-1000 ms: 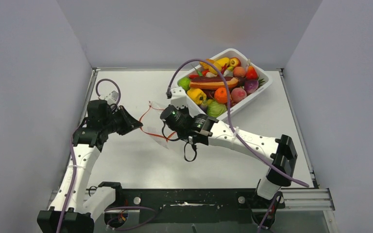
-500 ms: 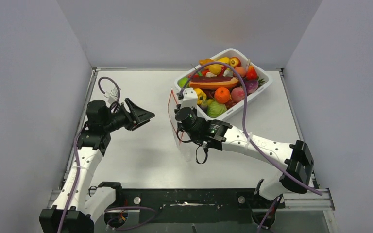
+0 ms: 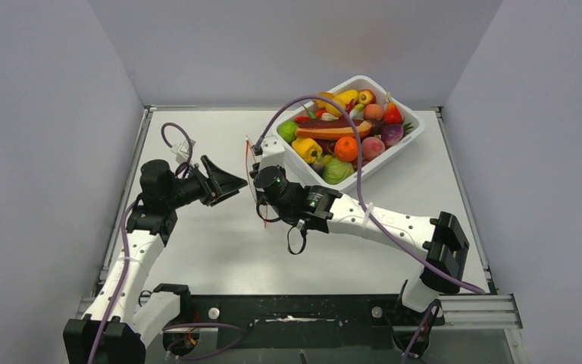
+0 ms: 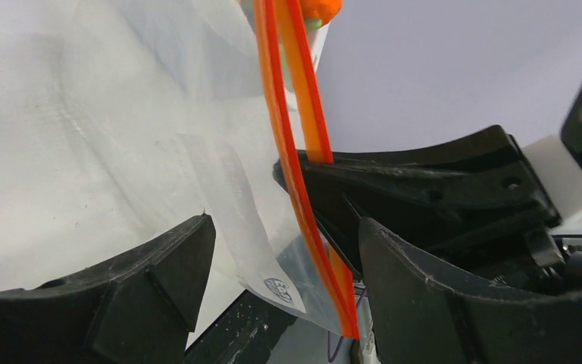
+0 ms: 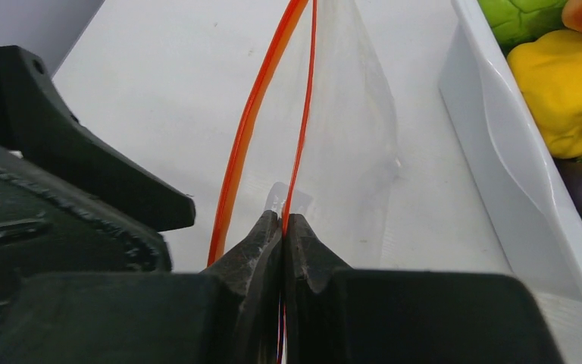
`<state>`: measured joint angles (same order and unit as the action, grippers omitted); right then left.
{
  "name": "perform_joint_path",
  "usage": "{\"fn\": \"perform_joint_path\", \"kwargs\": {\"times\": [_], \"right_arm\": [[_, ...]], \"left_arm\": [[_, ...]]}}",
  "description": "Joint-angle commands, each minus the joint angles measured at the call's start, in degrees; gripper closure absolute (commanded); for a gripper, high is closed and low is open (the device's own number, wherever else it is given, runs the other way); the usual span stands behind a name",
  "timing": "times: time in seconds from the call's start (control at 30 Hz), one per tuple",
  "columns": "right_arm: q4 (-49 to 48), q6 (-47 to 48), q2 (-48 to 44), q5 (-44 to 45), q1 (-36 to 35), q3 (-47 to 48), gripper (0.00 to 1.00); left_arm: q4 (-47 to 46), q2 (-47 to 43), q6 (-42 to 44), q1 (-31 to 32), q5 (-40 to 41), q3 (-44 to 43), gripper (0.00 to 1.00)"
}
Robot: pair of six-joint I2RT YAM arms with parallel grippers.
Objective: Place the food in the zip-top bag and seal the zipper
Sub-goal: Open the zipper of the food storage bag.
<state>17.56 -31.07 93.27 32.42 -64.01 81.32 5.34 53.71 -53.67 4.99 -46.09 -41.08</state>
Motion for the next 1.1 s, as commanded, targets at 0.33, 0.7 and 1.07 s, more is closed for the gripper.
{"fn": "perform_joint_path", "kwargs": {"times": [0.33, 0.7, 1.07], "right_arm": [[-1.96, 2.56, -0.72, -0.44, -2.85, 2.92, 1.0], [1.7, 2.82, -2.12, 6.24, -4.2, 3.56, 1.0], [0.03, 4.16, 0.3, -0.89, -5.1, 5.03, 1.0]], "left_arm": [[-1.69, -0.75, 2.33, 2.69, 7.94, 3.2, 0.31], [21.0, -2.2, 14.56, 2.92, 20.7, -4.22, 0.67], [6.23, -5.01, 0.85, 3.15, 14.09, 4.02, 0.71]]}}
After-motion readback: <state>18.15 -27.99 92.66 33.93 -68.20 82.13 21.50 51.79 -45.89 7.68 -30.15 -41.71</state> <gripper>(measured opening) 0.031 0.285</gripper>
